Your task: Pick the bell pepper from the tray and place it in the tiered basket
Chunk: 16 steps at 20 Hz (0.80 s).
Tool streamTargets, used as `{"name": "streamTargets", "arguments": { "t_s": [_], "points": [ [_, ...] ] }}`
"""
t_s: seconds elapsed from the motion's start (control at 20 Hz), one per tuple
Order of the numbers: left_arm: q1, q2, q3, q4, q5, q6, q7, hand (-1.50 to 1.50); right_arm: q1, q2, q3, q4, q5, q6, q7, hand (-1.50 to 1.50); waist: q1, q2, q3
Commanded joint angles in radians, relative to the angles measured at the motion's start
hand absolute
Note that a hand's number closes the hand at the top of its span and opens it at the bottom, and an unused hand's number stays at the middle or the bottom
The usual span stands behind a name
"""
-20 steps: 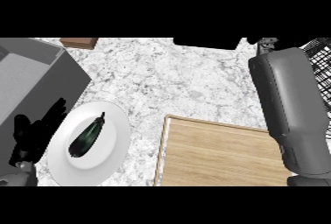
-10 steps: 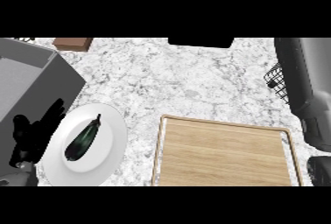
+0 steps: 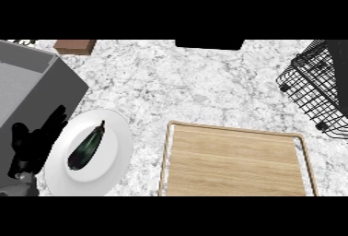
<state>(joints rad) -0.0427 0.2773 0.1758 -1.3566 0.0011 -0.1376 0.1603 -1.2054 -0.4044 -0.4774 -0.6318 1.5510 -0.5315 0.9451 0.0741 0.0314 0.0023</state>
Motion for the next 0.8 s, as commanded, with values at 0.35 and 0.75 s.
{"name": "streamTargets", "arguments": {
  "t_s": [0.35,0.75],
  "points": [
    [-0.019,-0.003,0.005,-0.003,0.006,0.001,0.006,0.0,0.009,-0.181,0.061,0.292,0.144,0.098,-0.058,1.5,-0.011,0.003,-0.007],
    [0.049,0.003,0.008,-0.029,-0.005,0.0,-0.001,0.0,-0.075,-0.283,0.122,0.416,0.201,0.285,-0.174,1.5,-0.008,-0.009,-0.001]
  ]
}}
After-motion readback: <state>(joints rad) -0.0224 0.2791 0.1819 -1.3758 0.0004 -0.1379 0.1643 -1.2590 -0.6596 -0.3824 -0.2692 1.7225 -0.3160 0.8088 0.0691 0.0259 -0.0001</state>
